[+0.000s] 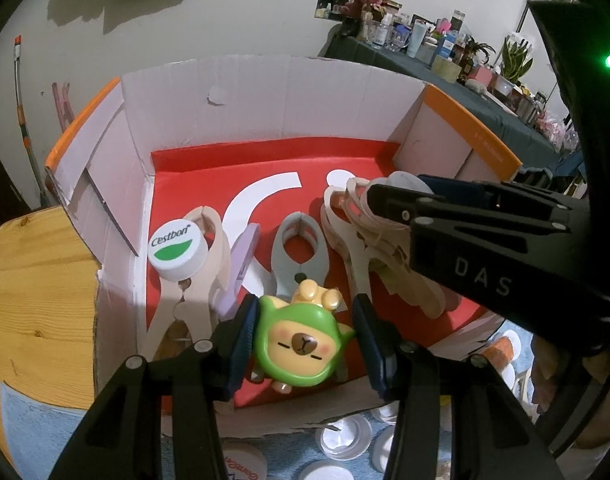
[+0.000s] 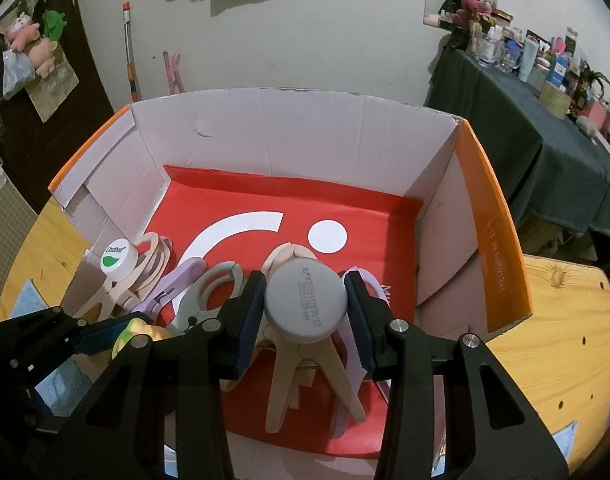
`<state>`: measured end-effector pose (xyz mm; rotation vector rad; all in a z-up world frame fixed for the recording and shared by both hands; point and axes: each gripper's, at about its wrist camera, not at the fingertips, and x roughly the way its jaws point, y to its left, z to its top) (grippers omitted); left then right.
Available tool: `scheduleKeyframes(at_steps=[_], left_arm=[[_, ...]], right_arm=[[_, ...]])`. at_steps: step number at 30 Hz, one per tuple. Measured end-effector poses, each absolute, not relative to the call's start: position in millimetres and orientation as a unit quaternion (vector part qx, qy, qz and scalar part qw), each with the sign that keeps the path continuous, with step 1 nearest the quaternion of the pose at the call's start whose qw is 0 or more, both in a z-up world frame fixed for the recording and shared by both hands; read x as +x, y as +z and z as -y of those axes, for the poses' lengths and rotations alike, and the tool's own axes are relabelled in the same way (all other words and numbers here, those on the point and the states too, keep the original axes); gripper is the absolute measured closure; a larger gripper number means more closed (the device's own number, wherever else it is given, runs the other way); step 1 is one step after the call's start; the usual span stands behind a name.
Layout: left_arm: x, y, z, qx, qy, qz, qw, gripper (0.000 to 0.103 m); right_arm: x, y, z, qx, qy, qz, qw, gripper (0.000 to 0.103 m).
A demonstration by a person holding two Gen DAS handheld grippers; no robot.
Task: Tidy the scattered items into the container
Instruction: 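Open left gripper to drop the green owl toy into the box, then lower the white cap among the clamps and open right gripper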
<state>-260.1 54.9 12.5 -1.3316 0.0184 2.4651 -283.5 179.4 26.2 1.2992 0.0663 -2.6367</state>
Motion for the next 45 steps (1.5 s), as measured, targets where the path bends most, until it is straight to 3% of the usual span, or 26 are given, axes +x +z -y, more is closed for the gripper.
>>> scheduleKeyframes(at_steps=[45], left_arm=[[-256.1, 14.7, -57.5, -0.467, 0.867, -0.008, 0.175, 0.052]], right_arm=[[-286.2, 17.5, -179.1, 0.460, -0.883, -0.026, 0.094, 0.061]])
